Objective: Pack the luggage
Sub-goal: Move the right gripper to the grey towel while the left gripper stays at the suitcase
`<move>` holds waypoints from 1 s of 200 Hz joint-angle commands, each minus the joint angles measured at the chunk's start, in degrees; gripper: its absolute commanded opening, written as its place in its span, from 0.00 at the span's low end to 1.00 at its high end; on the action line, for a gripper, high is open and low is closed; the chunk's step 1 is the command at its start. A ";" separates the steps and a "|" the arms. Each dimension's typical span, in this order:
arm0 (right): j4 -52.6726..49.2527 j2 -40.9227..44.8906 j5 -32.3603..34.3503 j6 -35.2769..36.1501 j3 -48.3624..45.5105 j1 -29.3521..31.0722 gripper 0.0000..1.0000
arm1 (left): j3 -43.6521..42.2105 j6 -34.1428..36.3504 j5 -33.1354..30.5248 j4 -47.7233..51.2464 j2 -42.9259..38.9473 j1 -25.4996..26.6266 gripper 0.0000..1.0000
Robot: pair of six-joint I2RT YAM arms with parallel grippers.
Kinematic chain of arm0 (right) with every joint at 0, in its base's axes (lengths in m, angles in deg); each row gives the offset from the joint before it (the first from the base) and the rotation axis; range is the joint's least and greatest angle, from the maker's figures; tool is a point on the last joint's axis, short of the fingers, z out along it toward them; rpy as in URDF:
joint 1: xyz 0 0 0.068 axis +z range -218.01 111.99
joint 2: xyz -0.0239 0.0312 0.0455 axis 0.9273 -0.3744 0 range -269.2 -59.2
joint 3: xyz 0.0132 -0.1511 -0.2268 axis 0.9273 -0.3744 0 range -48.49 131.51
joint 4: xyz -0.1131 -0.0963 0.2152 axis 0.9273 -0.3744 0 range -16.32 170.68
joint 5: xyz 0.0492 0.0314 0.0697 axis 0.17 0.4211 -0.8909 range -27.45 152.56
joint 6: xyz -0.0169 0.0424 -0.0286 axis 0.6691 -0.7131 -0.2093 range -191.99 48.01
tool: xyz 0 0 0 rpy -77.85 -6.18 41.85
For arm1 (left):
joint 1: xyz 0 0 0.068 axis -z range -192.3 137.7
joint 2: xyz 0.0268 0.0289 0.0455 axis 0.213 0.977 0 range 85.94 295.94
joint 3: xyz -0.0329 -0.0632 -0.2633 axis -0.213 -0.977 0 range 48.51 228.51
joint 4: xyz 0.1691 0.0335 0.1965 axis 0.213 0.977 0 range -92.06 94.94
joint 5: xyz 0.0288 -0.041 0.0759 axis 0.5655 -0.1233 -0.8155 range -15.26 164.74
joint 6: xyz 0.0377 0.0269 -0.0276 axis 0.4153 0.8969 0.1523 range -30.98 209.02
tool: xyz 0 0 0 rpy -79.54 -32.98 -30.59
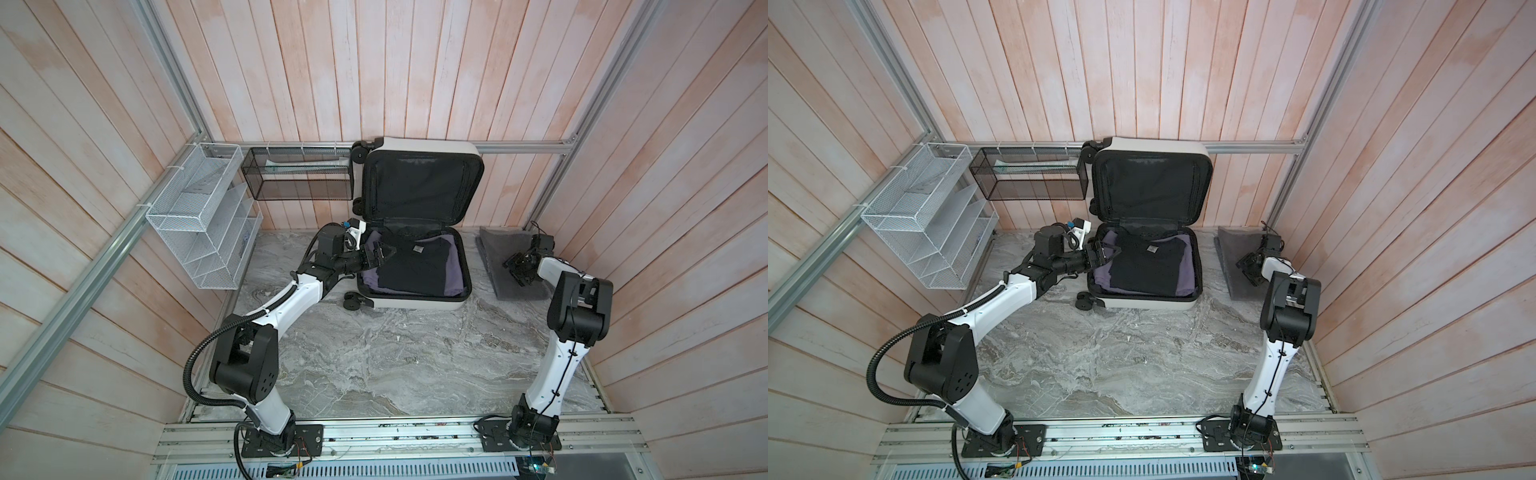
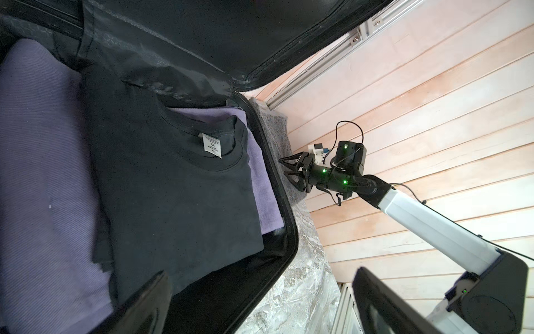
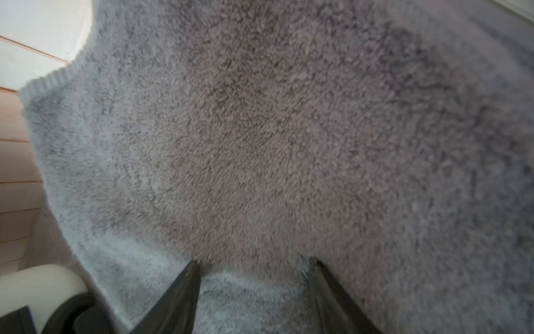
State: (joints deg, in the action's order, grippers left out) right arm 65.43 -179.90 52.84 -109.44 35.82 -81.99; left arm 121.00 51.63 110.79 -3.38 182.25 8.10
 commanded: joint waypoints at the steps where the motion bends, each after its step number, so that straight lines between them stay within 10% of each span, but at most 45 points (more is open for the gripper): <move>1: -4.69 3.04 -0.90 -2.16 -7.88 -0.55 0.63 | 0.24 -1.08 1.89 -2.66 -0.59 0.16 1.00; 86: 2.93 25.65 -11.82 -9.85 -32.87 3.29 0.62 | -5.94 -3.28 2.67 -6.71 -6.69 0.30 1.00; 200: -7.40 28.65 2.77 0.80 -33.49 2.46 0.63 | -7.97 -3.64 2.41 -7.78 -9.38 1.03 1.00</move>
State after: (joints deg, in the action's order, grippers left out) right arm 61.96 -150.81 52.29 -111.60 5.44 -79.21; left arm 114.14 48.64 112.47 -8.78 174.45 8.54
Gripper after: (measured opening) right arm 0.626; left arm 0.999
